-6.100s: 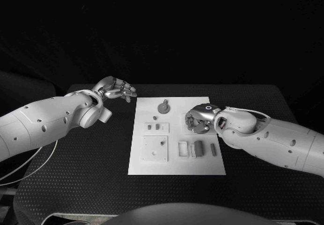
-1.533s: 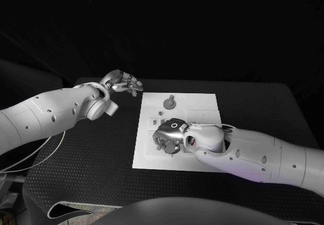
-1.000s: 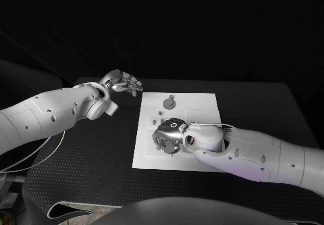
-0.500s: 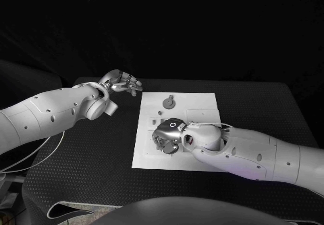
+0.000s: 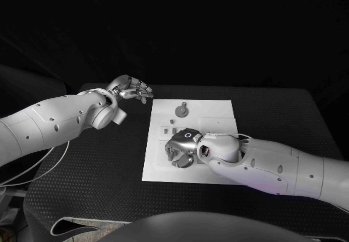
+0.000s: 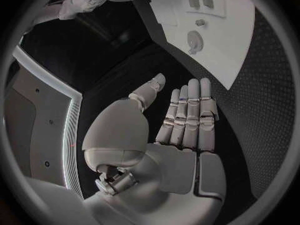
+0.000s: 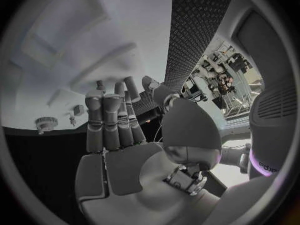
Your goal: Assemble the parts on the task board
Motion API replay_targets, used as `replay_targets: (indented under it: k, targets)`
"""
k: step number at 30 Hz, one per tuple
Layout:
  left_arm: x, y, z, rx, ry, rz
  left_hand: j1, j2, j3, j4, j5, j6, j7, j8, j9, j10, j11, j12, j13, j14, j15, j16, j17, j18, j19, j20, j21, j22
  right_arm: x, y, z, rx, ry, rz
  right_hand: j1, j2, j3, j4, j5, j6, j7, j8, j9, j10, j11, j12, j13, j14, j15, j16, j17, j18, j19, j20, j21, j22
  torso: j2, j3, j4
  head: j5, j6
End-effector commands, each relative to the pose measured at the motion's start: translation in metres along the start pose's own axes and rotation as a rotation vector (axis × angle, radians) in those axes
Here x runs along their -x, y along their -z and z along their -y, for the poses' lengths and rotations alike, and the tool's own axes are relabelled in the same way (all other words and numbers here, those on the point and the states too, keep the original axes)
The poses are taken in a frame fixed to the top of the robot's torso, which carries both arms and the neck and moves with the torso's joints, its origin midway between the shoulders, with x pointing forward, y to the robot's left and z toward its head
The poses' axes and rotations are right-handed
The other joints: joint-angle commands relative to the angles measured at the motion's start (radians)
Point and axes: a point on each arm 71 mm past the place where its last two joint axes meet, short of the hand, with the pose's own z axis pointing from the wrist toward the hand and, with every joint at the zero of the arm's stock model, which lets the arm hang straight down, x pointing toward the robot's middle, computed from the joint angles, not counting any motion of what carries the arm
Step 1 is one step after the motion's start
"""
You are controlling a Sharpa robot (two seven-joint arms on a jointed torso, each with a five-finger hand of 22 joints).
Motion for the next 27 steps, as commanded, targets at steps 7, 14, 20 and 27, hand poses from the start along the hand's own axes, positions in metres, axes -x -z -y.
replay_targets:
  k: [7,14,20,27]
  targets:
    - [-0.001,-0.001,0.001,-0.007,0.009,-0.009,-0.008,0.002,-0.006,0.0,-0.001,-0.007,-0.002,0.004,-0.002,-0.003,-0.002,0.003,-0.002,0.004,0.002,-0.005,0.002,0.01,0.006,0.002,-0.007,0.001,0.008,0.007,0.001,0.017,-0.037,0.119,0.003,-0.011,-0.002,0.001,-0.003,-0.016,0.009,-0.007,-0.001,-0.006,-0.001,-0.004,-0.001,-0.004,0.006,-0.004,0.002,0.101,0.005,-0.006,-0.004,0.01,0.0,0.0003,0.0,-0.003,0.004]
    - [0.0,-0.001,0.001,-0.006,0.009,-0.007,-0.008,0.002,-0.006,0.0,-0.001,-0.007,-0.002,0.005,-0.002,-0.004,-0.002,0.003,-0.002,0.004,0.002,-0.005,0.002,0.01,0.006,0.002,-0.007,0.001,0.015,0.016,0.003,0.024,-0.082,0.193,0.028,-0.003,0.001,-0.015,-0.003,-0.018,0.008,-0.004,-0.002,-0.003,-0.002,-0.001,0.0,-0.002,0.005,-0.001,0.002,0.101,0.01,-0.009,-0.004,0.011,0.0,-0.0003,-0.0004,-0.006,0.009]
    - [0.002,0.0,0.0,-0.004,0.008,-0.004,-0.008,0.002,-0.006,0.0,-0.001,-0.007,-0.002,0.005,-0.002,-0.004,-0.002,0.003,-0.002,0.004,0.002,-0.006,0.003,0.01,0.006,0.002,-0.007,0.001,0.035,0.03,0.017,-0.009,-0.155,0.271,0.03,-0.001,0.0,-0.019,-0.004,-0.021,0.008,-0.005,-0.003,-0.003,-0.002,0.0,0.0,0.0,0.005,0.0,0.002,0.101,0.011,-0.009,-0.004,0.012,-0.001,-0.0002,-0.0018,-0.011,0.018]
    - [0.004,0.0,-0.001,0.0,0.011,0.002,-0.012,0.004,-0.007,0.001,-0.001,-0.01,-0.001,0.003,-0.003,-0.005,-0.002,0.004,-0.003,0.005,0.002,-0.007,0.004,0.009,0.007,0.002,-0.007,0.001,0.062,0.059,0.055,-0.113,-0.245,0.265,0.023,0.004,-0.003,-0.013,-0.004,-0.019,0.015,-0.002,-0.002,-0.003,-0.002,0.001,0.0,0.001,0.005,0.0,0.002,0.101,0.014,-0.008,-0.004,0.012,-0.002,-0.001,-0.0018,-0.022,0.025]
